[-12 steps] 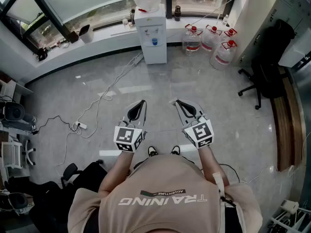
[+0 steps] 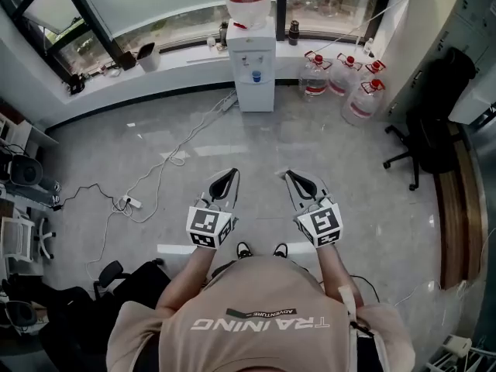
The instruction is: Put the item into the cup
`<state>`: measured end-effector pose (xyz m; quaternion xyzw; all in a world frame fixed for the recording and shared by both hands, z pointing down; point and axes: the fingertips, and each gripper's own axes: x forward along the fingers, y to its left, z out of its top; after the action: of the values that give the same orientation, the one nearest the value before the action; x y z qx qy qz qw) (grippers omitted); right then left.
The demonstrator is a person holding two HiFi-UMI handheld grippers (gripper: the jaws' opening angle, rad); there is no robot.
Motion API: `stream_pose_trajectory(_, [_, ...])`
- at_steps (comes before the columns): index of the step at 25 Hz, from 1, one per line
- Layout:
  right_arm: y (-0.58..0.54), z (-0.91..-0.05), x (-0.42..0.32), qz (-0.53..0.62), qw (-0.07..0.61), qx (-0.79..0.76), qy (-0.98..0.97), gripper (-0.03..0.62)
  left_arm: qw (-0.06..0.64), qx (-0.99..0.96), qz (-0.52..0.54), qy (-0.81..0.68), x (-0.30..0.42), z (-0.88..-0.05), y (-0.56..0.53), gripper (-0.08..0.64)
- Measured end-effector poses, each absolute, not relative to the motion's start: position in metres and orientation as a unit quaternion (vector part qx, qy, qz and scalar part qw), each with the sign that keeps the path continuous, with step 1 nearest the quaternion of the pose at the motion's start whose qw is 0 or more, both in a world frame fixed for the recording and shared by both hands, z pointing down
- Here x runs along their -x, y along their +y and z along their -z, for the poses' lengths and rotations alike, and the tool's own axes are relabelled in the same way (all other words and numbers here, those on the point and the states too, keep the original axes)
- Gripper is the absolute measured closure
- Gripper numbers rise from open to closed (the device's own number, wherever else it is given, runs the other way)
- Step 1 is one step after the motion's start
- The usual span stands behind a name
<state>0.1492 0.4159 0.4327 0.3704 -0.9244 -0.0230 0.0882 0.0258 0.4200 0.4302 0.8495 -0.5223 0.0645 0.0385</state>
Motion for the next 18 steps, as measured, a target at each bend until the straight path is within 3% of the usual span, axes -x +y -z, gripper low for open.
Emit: stream_pose_trajectory(18, [0.378, -0.430, -0.108, 0.008, 0.089, -0.418, -0.904, 0.581, 0.042, -0.858, -0.046, -0.509, 0.031, -0.422, 0.380, 0.552])
